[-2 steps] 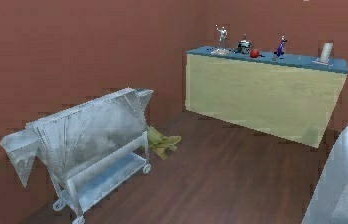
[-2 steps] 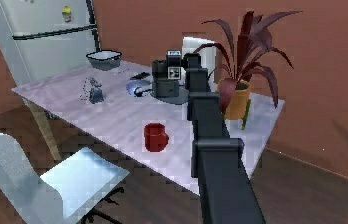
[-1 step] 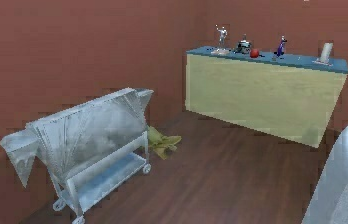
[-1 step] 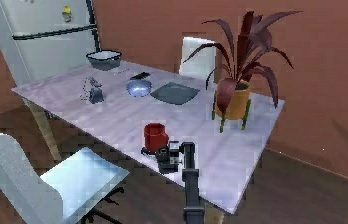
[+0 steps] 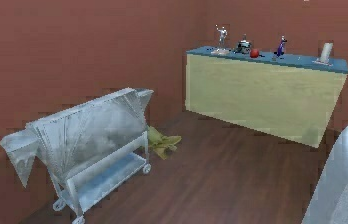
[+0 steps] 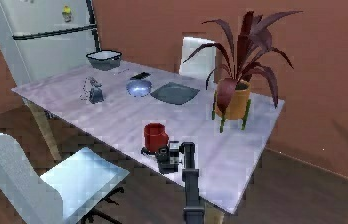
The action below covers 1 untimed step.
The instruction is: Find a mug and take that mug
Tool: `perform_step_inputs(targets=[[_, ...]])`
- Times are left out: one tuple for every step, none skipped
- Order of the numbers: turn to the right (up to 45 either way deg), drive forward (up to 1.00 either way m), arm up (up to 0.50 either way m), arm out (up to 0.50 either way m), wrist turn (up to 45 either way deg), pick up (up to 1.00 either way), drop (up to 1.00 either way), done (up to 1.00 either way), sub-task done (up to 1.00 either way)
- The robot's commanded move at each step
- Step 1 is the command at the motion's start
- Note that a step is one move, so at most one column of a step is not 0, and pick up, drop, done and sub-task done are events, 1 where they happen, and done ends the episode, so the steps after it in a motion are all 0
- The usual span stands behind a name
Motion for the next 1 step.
perform_step_inputs(targets=[[0.0,0.00,0.10,0.00,0.0,0.00,0.00,0.00,0.00]])
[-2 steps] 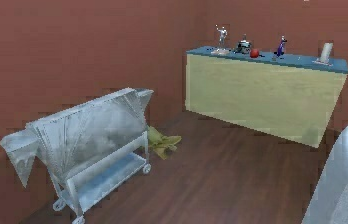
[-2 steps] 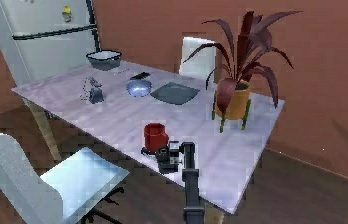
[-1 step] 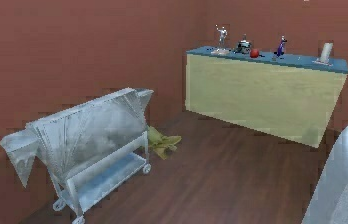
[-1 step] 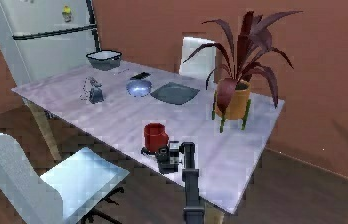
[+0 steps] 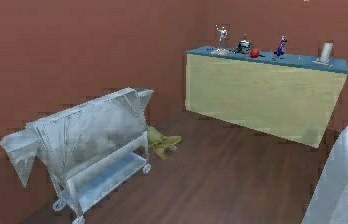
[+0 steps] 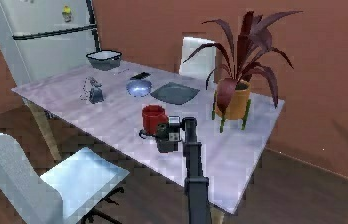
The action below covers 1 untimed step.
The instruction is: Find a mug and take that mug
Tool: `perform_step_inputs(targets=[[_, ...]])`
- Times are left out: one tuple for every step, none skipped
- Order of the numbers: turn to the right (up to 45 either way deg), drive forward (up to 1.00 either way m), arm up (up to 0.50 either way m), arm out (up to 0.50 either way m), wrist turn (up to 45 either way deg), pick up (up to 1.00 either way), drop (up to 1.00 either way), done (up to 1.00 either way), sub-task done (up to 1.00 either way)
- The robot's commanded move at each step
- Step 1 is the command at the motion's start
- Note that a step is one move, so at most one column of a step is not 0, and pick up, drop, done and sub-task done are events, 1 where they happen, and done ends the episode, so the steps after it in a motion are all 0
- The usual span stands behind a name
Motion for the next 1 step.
perform_step_inputs(targets=[[0.0,0.00,0.00,0.00,0.0,0.00,0.00,1.00,0.00]])
